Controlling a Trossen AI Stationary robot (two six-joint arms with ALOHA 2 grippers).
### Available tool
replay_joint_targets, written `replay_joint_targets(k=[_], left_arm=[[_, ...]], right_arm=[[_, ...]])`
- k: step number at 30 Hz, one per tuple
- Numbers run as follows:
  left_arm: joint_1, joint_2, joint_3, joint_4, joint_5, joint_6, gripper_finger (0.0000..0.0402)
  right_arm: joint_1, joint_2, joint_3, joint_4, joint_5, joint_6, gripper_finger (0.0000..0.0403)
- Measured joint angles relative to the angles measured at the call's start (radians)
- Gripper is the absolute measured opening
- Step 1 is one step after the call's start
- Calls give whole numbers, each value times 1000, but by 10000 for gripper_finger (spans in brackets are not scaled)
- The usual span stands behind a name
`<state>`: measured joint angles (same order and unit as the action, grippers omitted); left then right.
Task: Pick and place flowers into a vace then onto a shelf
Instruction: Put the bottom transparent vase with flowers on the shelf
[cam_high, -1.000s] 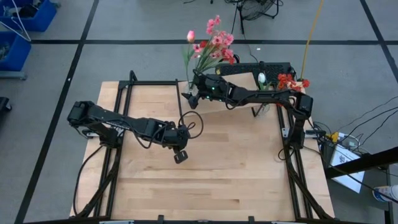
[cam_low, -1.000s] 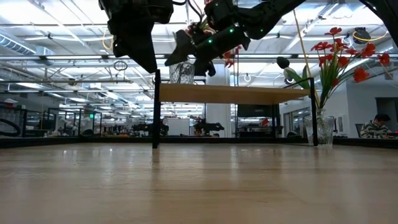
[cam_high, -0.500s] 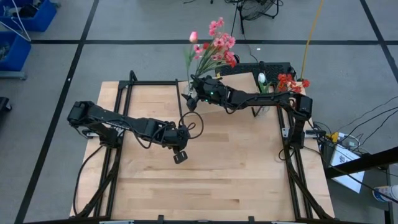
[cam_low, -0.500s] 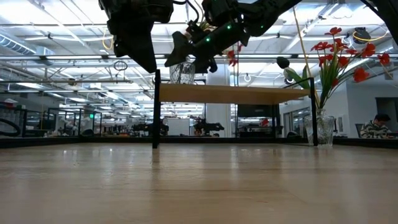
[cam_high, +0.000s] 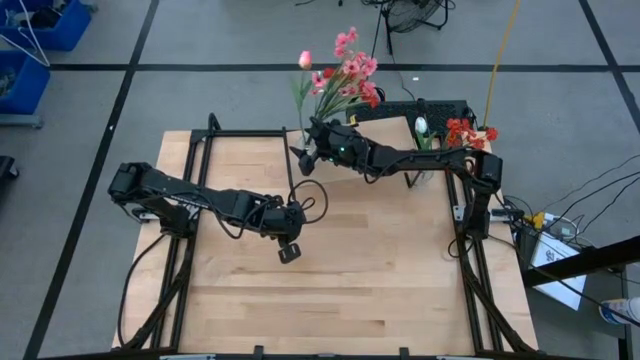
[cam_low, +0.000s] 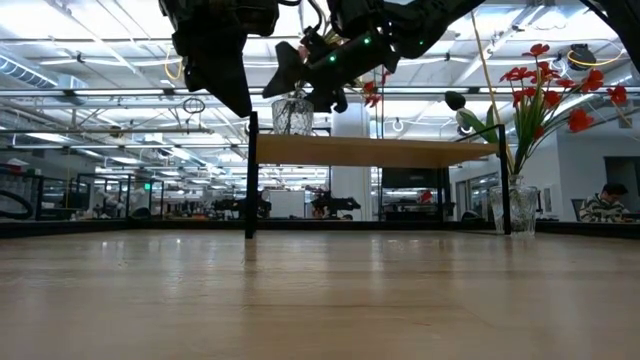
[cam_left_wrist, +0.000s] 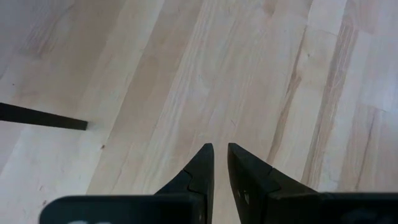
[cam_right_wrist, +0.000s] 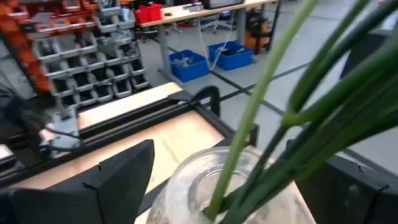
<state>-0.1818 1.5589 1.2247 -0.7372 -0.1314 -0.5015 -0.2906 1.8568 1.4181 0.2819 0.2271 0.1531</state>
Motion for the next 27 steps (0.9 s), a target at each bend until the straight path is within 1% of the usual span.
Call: replay_joint_targets(k=[2,4,8,13,17,21,24,27], left_arm=[[0,0,0,0,0,2,51],[0,0,0,0,0,2,51],[-3,0,0,0,0,5,51],[-4,0,0,1,0,12,51],[-4,0,0,8,0,26,51],[-4,0,0,7,-1,26,51],[-6,0,0,10,-12,26,51],[-8,0,0,18,-27,29,51]], right_arm=[[5,0,0,-2,16,-25,357],[8,0,0,3,4,-48,357],[21,0,0,36,7,-38,362],[26,0,-1,22,13,-53,395],[27,-1,-1,-7,8,-38,383],[46,-35,-1,-124,20,-76,379],[66,-69,0,-226,91,-40,378],[90,-98,-22,-254,196,-40,378]])
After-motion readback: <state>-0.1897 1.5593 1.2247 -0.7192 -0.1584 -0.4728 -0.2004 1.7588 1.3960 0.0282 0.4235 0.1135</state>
